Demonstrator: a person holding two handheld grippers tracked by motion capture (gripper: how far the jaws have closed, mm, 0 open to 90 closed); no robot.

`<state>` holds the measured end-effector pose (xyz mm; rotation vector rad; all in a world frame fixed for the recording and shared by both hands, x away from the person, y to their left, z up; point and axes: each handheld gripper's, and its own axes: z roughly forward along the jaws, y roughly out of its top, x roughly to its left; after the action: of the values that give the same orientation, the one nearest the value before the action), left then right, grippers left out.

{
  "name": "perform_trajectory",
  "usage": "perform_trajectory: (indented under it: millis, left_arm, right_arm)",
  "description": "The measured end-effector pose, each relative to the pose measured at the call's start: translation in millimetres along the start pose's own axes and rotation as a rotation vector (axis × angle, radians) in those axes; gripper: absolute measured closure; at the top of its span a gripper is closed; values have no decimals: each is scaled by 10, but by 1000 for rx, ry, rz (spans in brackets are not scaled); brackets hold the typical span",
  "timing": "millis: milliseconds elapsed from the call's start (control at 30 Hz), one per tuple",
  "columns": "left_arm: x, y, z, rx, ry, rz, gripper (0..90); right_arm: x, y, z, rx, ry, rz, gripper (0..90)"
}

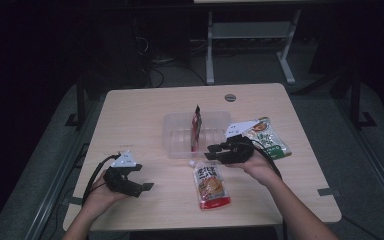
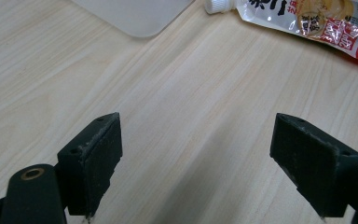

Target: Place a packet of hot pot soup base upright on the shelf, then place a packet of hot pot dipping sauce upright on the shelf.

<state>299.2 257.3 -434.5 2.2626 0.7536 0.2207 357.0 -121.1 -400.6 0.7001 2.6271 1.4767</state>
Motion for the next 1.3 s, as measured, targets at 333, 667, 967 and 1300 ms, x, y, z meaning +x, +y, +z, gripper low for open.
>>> perform_trajectory:
  millis: [333,667,967,1300]
  left_arm:
    - [-4,-5,14,8,-8,4,165]
    - [-23,20,47,9,-18,8,164]
    - [-28,39,82,10,-27,19,164]
    - [-46,77,113,23,-37,30,165]
  right_arm:
    - [136,-292,-147,89,-15,-4,692]
    - [158,-523,-84,215,23,-27,900]
    - [219,-623,154,319,79,-109,900]
    - [375,-577,313,333,133,-149,900]
